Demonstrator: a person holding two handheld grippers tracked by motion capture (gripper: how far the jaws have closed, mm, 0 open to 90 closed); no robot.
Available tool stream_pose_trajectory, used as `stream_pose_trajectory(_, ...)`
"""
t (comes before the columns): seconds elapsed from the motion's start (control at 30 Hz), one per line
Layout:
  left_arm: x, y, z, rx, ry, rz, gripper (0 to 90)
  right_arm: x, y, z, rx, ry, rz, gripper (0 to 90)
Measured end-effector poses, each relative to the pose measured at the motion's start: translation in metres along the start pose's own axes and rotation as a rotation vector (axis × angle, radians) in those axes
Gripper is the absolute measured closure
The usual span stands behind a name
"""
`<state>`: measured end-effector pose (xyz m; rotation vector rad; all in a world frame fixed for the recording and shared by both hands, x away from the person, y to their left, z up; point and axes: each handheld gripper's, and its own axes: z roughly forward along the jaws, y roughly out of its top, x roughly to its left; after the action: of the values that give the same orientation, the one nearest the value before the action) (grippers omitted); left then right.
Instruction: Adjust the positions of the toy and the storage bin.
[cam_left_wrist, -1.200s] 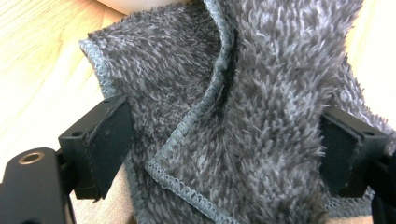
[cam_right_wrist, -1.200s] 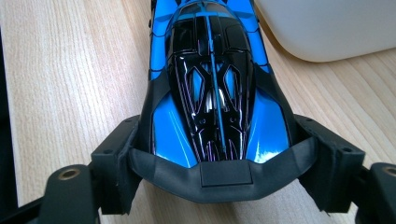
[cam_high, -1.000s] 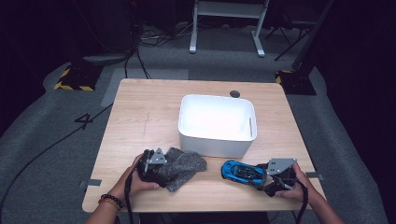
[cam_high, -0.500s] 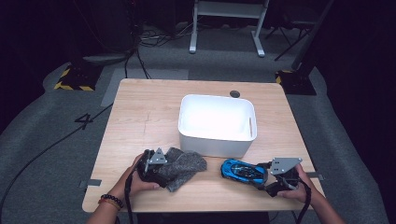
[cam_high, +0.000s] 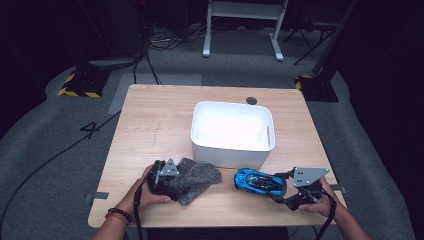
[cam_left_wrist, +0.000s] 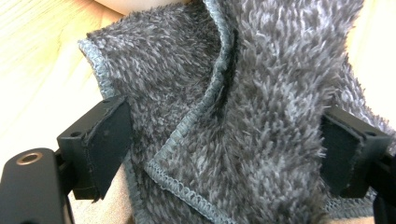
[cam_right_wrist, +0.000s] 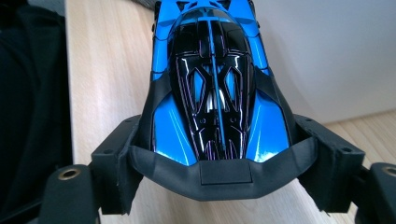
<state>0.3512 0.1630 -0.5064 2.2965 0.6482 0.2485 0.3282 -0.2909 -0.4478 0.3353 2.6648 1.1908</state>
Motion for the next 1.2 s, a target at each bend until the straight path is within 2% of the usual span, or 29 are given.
stream_pose_trajectory(0.3, 0.000, 0.000, 0.000, 0.000, 0.002, 0.001, 13.8, 0.005, 0.014, -0.006, -0.049, 0.028, -0.020, 24.6)
stream_pose_trajectory(0.67, -0.001, 0.000, 0.000, -0.001, 0.010, -0.002, 13.7, 0.007, 0.036, -0.021, -0.120, 0.019, -0.047, 24.7)
stream_pose_trajectory(1.13, -0.001, 0.000, 0.000, -0.001, 0.008, -0.002, 13.7, 0.007, 0.054, -0.033, -0.155, 0.002, -0.077, 24.7)
stream_pose_trajectory(1.2, -0.001, 0.000, 0.000, 0.000, 0.008, -0.003, 13.7, 0.005, 0.058, -0.038, -0.178, 0.000, -0.075, 24.6)
